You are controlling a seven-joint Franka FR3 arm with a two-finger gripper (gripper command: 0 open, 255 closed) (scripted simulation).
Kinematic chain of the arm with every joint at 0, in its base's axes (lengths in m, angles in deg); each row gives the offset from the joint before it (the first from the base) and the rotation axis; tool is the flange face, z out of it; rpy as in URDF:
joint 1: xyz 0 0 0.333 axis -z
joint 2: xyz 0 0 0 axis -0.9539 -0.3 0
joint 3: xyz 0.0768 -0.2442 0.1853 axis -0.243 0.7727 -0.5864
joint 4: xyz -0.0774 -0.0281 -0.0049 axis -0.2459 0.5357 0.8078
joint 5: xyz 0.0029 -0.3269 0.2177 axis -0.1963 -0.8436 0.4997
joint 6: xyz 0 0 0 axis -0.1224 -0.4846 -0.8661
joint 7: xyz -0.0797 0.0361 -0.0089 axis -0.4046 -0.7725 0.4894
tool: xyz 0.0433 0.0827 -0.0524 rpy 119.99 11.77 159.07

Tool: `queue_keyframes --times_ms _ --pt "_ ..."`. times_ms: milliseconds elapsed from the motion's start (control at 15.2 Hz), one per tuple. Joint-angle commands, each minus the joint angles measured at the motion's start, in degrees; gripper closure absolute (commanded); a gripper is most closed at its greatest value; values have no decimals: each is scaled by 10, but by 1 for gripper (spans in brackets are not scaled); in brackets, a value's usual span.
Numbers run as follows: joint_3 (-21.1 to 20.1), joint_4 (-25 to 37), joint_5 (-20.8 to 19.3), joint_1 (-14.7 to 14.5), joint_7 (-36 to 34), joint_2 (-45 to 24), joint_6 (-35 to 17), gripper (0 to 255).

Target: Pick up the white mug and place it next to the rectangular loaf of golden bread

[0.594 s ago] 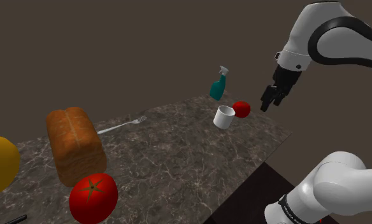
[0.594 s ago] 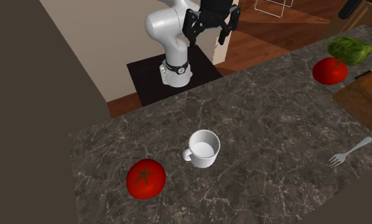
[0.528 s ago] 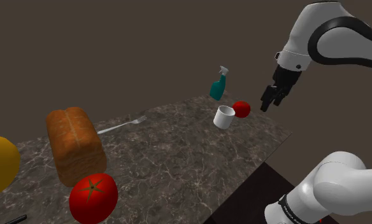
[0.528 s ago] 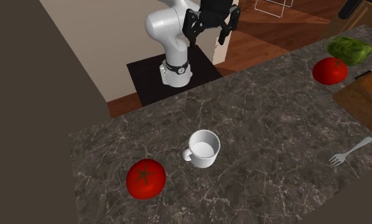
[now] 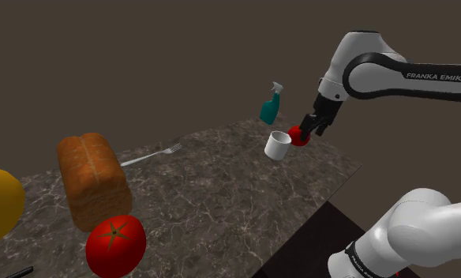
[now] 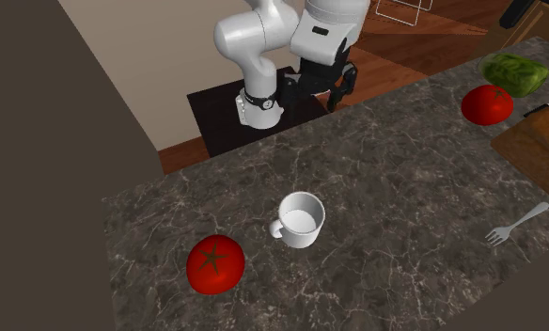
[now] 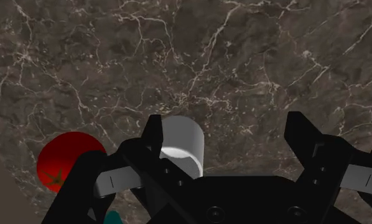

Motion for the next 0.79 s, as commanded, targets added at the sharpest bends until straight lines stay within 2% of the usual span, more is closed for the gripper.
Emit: queue_keyframes --times_ms 0,330,726 --pt "6 3 -1 3 1 -35 -44 0" --pt "20 12 -1 8 2 -129 -152 0" --pt "35 53 11 12 9 -255 -264 0"
